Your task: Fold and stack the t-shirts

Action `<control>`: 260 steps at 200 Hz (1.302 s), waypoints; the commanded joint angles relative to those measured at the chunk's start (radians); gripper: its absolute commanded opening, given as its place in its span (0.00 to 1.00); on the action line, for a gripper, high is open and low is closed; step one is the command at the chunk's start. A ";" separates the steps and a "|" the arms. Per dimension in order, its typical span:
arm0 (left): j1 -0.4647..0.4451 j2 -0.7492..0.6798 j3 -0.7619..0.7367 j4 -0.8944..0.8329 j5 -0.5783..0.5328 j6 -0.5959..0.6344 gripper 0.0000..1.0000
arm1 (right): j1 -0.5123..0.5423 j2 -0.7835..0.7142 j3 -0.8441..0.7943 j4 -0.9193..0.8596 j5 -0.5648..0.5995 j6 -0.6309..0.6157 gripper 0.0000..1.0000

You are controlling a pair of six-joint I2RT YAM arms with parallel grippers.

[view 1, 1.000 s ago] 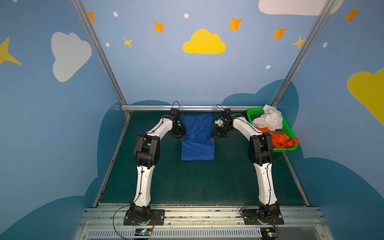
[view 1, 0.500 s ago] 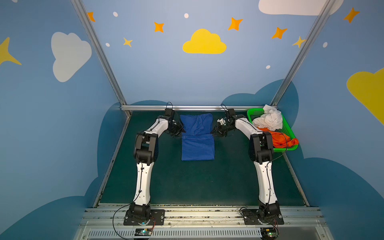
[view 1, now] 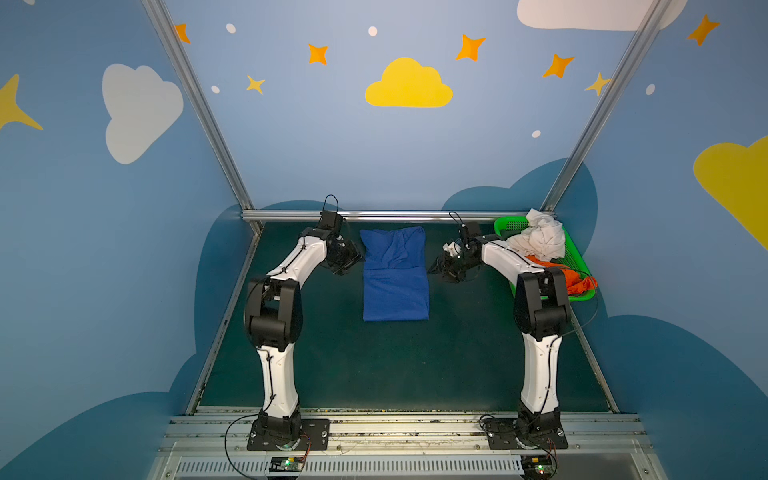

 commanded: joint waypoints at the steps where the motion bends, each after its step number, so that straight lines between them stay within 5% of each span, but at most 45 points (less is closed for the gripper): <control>1: -0.041 -0.053 -0.106 -0.099 -0.105 0.058 0.63 | 0.037 -0.091 -0.120 -0.008 0.064 -0.067 0.54; 49: -0.146 -0.139 -0.385 -0.001 -0.108 0.008 0.76 | 0.128 -0.176 -0.327 0.040 0.085 -0.067 0.56; 127: -0.182 -0.148 -0.557 0.208 -0.096 -0.117 0.73 | 0.163 -0.150 -0.379 0.089 0.107 -0.035 0.53; 196: -0.203 -0.141 -0.563 0.236 -0.049 -0.144 0.45 | 0.175 -0.151 -0.393 0.109 0.092 -0.006 0.29; 227: -0.208 -0.147 -0.572 0.225 -0.065 -0.154 0.18 | 0.178 -0.141 -0.390 0.108 0.089 -0.004 0.15; 240: -0.208 -0.155 -0.578 0.218 -0.068 -0.157 0.05 | 0.179 -0.142 -0.391 0.106 0.089 -0.001 0.01; 260: -0.213 -0.184 -0.592 0.211 -0.070 -0.158 0.05 | 0.185 -0.165 -0.409 0.110 0.087 0.000 0.00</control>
